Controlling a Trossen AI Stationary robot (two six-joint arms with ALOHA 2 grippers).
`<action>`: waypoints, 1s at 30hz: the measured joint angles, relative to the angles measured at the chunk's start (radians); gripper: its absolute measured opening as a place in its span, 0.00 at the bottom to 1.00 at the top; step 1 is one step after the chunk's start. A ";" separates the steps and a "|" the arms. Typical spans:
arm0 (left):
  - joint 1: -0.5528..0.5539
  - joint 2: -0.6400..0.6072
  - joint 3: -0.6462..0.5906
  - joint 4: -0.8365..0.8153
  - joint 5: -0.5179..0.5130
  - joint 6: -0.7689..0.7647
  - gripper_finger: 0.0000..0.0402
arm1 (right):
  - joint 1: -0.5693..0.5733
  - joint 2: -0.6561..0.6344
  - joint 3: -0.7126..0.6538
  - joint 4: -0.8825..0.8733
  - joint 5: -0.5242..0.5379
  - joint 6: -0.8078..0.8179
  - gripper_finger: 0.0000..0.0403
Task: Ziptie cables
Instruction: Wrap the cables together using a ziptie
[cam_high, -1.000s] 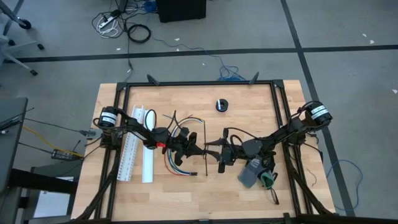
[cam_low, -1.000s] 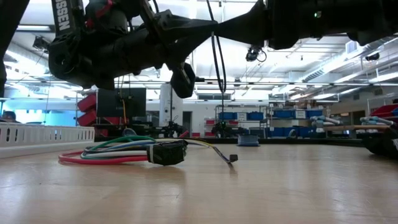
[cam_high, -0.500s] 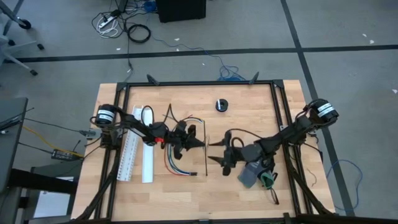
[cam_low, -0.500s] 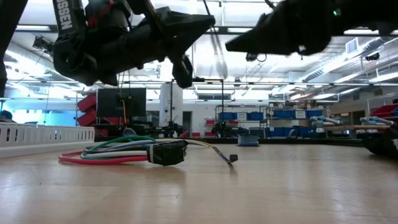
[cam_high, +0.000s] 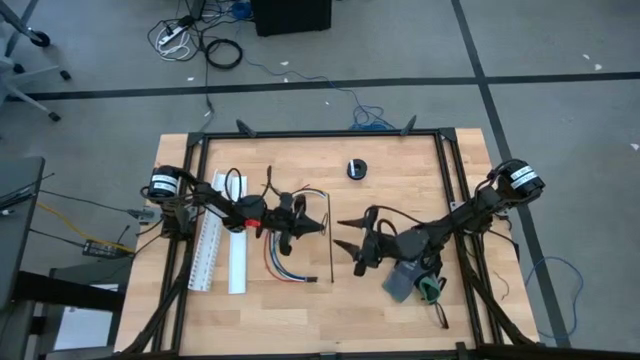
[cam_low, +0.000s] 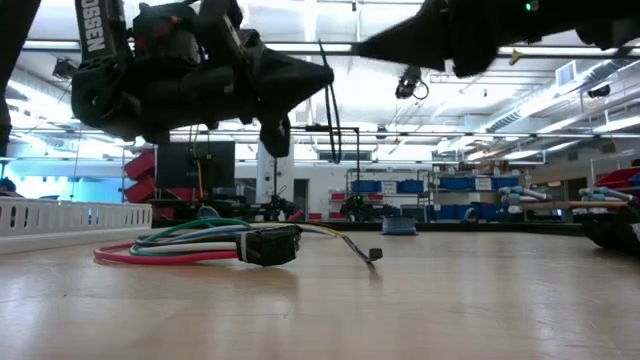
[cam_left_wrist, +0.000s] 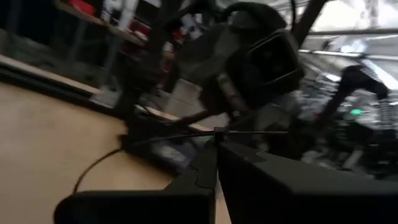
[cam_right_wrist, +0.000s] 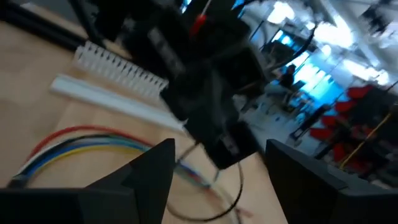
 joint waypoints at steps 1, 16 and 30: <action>0.000 0.000 -0.003 -0.005 -0.024 0.021 0.00 | -0.002 0.000 0.000 0.020 -0.004 -0.005 0.61; -0.022 0.000 0.073 -0.091 -0.170 0.036 0.00 | -0.133 0.009 0.000 0.038 -0.233 0.045 0.52; -0.021 0.000 0.079 -0.115 -0.170 0.034 0.00 | -0.138 0.009 0.000 0.040 -0.236 0.005 0.25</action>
